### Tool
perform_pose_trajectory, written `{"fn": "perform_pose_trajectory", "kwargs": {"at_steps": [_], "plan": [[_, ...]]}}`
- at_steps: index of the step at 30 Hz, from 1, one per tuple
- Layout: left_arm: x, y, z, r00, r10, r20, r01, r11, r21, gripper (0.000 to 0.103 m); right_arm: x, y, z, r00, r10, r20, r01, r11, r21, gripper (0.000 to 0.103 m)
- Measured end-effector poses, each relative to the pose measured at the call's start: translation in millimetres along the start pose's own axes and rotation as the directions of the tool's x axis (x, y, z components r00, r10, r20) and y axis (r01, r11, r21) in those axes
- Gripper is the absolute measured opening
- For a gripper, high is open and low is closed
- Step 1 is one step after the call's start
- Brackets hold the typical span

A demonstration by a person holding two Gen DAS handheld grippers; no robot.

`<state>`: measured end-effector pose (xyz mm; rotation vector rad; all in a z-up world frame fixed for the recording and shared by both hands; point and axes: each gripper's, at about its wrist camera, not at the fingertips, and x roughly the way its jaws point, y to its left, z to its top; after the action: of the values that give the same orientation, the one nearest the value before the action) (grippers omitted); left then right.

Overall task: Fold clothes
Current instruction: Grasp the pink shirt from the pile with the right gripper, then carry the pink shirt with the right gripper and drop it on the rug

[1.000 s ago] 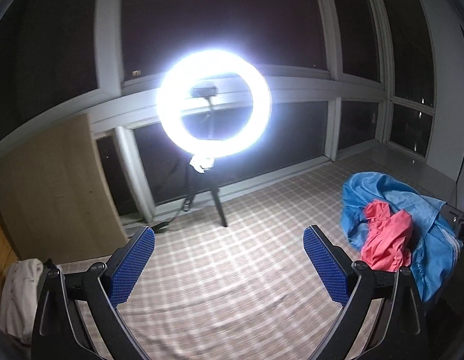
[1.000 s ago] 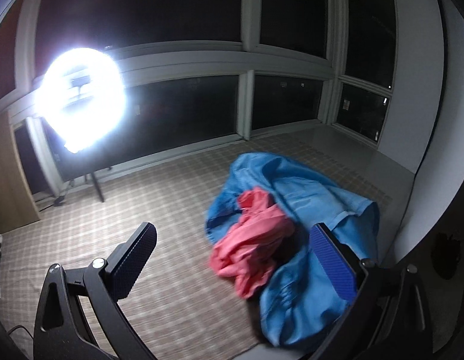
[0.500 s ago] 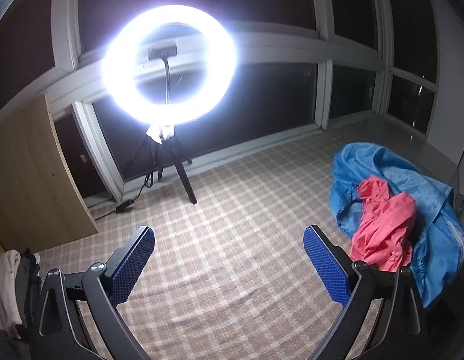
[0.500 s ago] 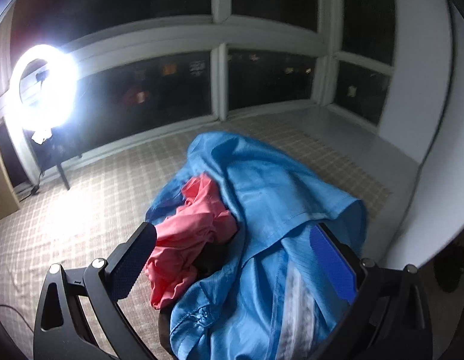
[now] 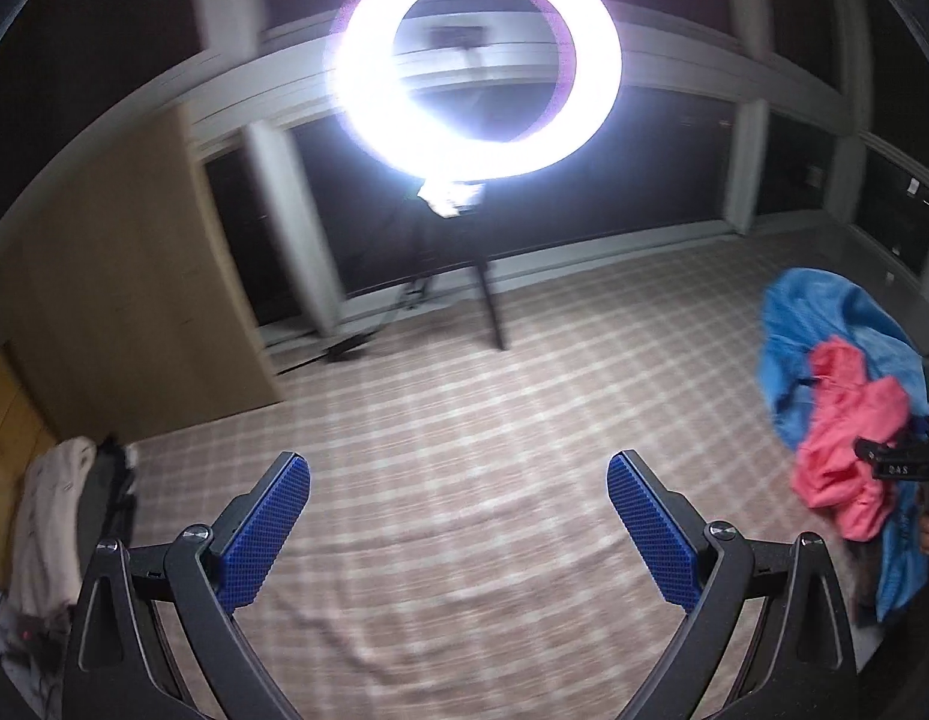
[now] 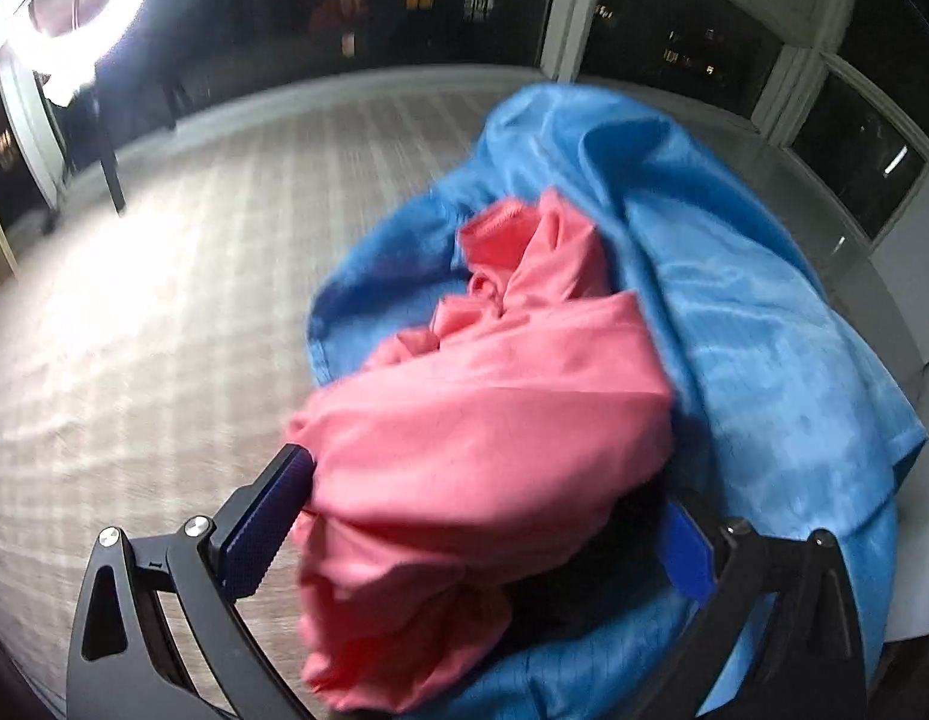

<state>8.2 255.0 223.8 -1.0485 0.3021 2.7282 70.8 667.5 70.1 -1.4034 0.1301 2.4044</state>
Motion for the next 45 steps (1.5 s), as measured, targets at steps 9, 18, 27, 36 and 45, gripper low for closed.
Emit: {"fn": "perform_pose_trajectory", "kwargs": {"at_steps": [9,18,27,36,45], "plan": [[-14.6,97.7,-19.0,0.996,0.084,0.011,-0.082,0.99,-0.112,0.1,-49.0,-11.0,14.1,0.994,0.07,0.087,-0.079,0.992,0.099,0.014],[-50.7,178.3,-45.8,0.992,0.115,0.049,-0.102,0.972,-0.213,0.1,-187.9,83.3,71.8,0.887,0.29,0.36,-0.301,0.953,-0.027,0.01],[-87.0,255.9,-69.3,0.977,0.197,0.078,-0.163,0.936,-0.313,0.1,-287.9,259.2,81.6,0.63,0.727,0.272,-0.621,0.682,-0.386,0.024],[-69.3,275.5,-111.3,0.984,0.179,-0.007,-0.175,0.95,-0.259,0.1,-171.4,315.1,31.6,0.878,0.467,0.101,-0.402,0.837,-0.371,0.086],[-6.8,253.4,-152.8,0.989,0.071,-0.133,-0.097,0.975,-0.201,0.1,-132.8,395.5,-18.9,0.79,0.607,-0.084,-0.565,0.668,-0.484,0.086]]}}
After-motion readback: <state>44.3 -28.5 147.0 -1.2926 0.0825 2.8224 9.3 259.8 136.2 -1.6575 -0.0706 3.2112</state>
